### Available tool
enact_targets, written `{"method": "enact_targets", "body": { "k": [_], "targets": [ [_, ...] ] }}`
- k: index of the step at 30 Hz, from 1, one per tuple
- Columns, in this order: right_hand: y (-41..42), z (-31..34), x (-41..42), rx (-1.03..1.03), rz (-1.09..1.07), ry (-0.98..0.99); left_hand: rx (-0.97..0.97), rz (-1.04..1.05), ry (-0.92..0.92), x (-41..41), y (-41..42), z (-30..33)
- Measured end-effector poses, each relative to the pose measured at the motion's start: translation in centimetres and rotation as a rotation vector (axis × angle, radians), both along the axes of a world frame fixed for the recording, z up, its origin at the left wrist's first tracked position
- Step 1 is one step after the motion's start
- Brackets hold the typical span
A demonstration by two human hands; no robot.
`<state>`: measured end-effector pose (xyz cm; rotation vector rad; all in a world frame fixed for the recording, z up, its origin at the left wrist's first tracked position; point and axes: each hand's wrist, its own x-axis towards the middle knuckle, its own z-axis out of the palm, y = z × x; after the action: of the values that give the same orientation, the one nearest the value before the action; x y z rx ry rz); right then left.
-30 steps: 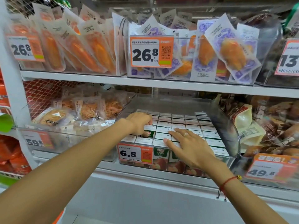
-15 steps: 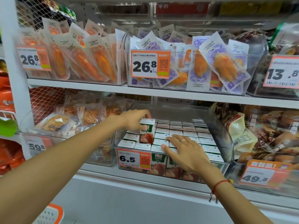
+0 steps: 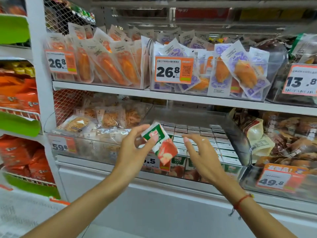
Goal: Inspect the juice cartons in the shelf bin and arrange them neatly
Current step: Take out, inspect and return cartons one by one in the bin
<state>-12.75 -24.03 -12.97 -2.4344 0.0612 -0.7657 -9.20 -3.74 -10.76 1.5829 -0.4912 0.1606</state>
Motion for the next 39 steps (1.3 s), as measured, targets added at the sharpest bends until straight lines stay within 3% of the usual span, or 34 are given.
{"method": "enact_targets", "body": {
  "k": [3,6,16,21,26,32,39],
  "targets": [
    [3.6,0.6,-1.7,0.418,0.173,0.142,-0.038,-0.062,0.186,-1.0,0.8,-1.2],
    [5.5,0.2,-2.4,0.624,0.274,0.298,-0.075,-0.08,0.294,-1.5,1.3,-2.2],
    [7.4,-1.6,-2.2,0.666,0.23,0.351,-0.146,-0.16,0.487,-0.8,1.4,-4.5],
    [7.5,-1.9,-2.1,0.812,0.208,0.386,-0.16,-0.179,0.519,-0.3,1.5,-5.2],
    [7.0,-2.1,-2.3,0.816,0.229,0.403,-0.082,-0.172,0.493,-0.3,1.9,-5.6],
    [6.7,-1.9,-2.8,0.841,0.483,0.523,-0.147,-0.159,0.45,-0.6,2.1,-5.5],
    [6.3,-2.1,-3.0,0.799,0.447,0.403,-0.135,-0.178,0.457,-0.4,2.0,-6.0]
  ]
}}
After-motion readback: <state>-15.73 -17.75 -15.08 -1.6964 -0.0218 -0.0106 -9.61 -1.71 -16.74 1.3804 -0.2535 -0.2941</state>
